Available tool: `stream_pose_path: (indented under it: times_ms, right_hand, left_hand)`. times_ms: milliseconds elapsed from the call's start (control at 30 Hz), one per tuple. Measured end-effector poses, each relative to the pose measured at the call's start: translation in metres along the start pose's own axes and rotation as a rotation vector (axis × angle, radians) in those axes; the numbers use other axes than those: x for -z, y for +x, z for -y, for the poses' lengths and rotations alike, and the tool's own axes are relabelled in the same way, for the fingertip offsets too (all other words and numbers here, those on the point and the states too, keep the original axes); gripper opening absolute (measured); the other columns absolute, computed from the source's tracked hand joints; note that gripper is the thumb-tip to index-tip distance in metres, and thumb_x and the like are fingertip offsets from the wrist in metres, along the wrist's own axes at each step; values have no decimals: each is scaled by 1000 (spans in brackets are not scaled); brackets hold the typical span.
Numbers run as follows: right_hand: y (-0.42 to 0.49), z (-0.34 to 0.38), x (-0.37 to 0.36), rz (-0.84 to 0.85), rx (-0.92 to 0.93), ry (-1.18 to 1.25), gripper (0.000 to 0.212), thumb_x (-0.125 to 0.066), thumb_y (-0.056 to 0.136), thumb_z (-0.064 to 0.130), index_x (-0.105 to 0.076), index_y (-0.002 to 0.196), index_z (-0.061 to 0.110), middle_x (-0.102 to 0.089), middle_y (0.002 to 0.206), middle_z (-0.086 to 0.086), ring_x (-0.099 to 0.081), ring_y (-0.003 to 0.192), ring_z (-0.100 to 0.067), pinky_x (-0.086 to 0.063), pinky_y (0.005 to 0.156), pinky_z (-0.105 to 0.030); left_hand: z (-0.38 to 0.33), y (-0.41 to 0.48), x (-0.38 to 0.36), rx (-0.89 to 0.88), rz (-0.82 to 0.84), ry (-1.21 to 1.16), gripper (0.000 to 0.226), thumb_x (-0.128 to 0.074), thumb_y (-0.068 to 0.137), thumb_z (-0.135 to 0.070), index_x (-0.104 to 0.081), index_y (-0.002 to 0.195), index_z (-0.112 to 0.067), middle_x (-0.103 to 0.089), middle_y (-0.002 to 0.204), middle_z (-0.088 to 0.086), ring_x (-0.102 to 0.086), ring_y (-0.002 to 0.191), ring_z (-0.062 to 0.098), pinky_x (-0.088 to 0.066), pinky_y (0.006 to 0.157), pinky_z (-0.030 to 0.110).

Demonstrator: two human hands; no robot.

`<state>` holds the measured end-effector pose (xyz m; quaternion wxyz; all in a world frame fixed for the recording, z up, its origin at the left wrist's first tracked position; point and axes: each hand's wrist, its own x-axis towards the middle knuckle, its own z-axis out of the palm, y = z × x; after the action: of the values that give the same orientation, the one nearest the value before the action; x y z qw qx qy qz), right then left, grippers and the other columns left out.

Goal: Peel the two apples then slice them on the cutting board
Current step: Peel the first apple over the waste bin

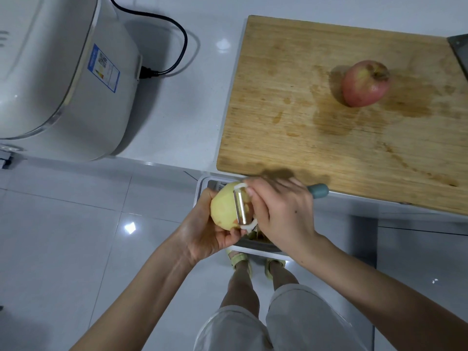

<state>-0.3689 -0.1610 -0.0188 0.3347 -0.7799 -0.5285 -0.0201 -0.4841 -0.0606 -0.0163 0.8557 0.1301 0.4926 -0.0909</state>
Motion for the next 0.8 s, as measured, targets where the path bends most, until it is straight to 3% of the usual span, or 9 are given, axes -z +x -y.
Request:
stream_pose_path:
  times_ms: [133, 267, 400, 467, 533, 600, 667, 733, 800]
  right_hand:
    - [-11, -11, -2, 55, -97, 96, 20, -49, 90, 15, -68, 86, 12, -65, 64, 4, -62, 58, -20, -46, 57, -30]
    - [-19, -19, -9, 96, -138, 106, 20, -46, 89, 16, -66, 89, 13, -63, 58, 4, -61, 56, -20, -46, 58, -29]
    - [-32, -28, -20, 226, -171, 30, 21, -41, 78, 13, -61, 72, 11, -56, 53, 2, -55, 50, -23, -32, 56, -23]
    - [-38, -30, -25, 279, -244, 6, 18, -40, 79, 13, -55, 68, 11, -53, 51, 2, -51, 48, -21, -25, 55, -22]
    - [-38, -33, -25, 437, -394, -19, 18, -42, 87, 14, -57, 78, 13, -55, 56, 3, -51, 52, -19, -25, 51, -25]
    - [-33, -36, -24, 718, -580, 26, 21, -39, 95, 19, -57, 86, 16, -54, 60, 6, -49, 53, -13, -28, 49, -27]
    - [-23, -36, -21, 940, -886, 241, 28, -34, 100, 26, -57, 90, 13, -55, 59, 2, -45, 48, -11, -30, 45, -24]
    - [-15, -36, -17, 1061, -1240, 496, 34, -32, 101, 30, -58, 96, 9, -53, 54, -4, -39, 40, -12, -28, 41, -21]
    - [-12, -38, -14, 1158, -1477, 715, 38, -30, 100, 30, -60, 100, 6, -48, 47, -4, -34, 35, -11, -28, 40, -20]
  left_hand:
    - [0, -2, 6, 45, 55, -67, 40, -42, 75, -31, -61, 91, 0, -57, 78, 19, -54, 51, 28, -41, 35, 18]
    - [1, -4, 9, 79, 139, -95, 45, -44, 71, -34, -56, 99, 0, -56, 73, 19, -54, 49, 25, -39, 33, 16]
    - [-5, -8, 10, 124, 353, -161, 59, -78, 60, -31, -60, 101, 7, -55, 75, 23, -54, 52, 28, -42, 34, 20]
    - [-8, -10, 11, 118, 420, -152, 63, -85, 53, -26, -63, 100, 8, -56, 77, 26, -55, 56, 30, -44, 36, 22]
    - [-10, -10, 15, 73, 378, -91, 60, -84, 48, -24, -67, 96, 7, -58, 77, 26, -56, 55, 31, -46, 37, 24]
    - [-11, -9, 18, 17, 290, 1, 60, -83, 41, -23, -70, 93, 4, -60, 80, 26, -57, 55, 32, -50, 42, 25]
    - [-11, -8, 20, -15, 220, 84, 64, -84, 37, -24, -71, 95, 0, -62, 85, 26, -60, 58, 34, -53, 47, 28]
    - [-12, -5, 20, -36, 173, 84, 77, -87, 35, -23, -65, 107, -4, -64, 91, 26, -65, 66, 37, -56, 50, 34]
    - [-13, -3, 21, -73, 152, 73, 83, -90, 35, -21, -61, 112, -10, -65, 97, 24, -67, 76, 39, -57, 53, 40]
